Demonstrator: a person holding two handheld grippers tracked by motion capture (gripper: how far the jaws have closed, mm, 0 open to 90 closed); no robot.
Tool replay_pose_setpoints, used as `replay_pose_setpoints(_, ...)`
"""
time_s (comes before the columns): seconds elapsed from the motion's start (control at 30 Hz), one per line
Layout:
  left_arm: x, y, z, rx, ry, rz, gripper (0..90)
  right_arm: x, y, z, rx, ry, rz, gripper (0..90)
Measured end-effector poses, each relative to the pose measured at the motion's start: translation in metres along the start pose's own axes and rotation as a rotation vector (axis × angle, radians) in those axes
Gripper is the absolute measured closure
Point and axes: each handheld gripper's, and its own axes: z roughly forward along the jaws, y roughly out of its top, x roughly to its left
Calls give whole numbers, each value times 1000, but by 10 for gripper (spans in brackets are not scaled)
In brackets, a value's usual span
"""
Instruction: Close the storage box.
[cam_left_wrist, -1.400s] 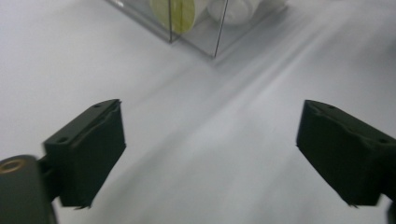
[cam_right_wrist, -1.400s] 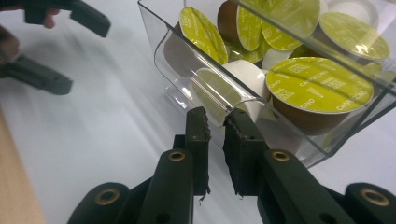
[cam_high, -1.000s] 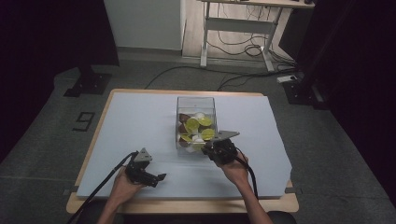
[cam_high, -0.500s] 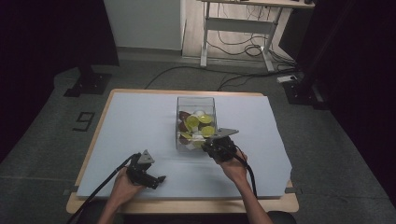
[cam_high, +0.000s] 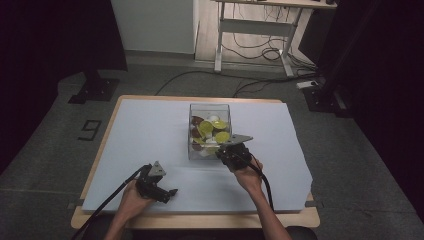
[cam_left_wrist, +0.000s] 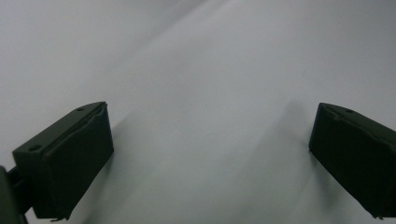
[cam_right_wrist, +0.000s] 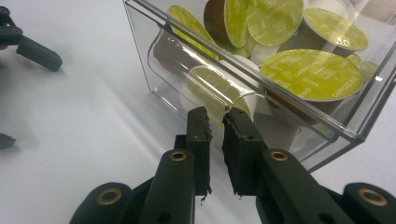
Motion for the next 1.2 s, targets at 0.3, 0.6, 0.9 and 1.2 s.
replay_pose_setpoints(0.3,0,0,0,1,-1,5,0,-3,3,5,-8,-25,12,811)
replay_pose_setpoints(0.6,0,0,0,1,-1,5,0,-7,5,11,-27,-43,32,811)
replay_pose_setpoints(0.9,0,0,0,1,-2,7,0,-9,4,15,-37,-50,28,810)
replay_pose_setpoints(1.2,0,0,0,1,-4,8,0,-9,4,17,-45,-57,32,809)
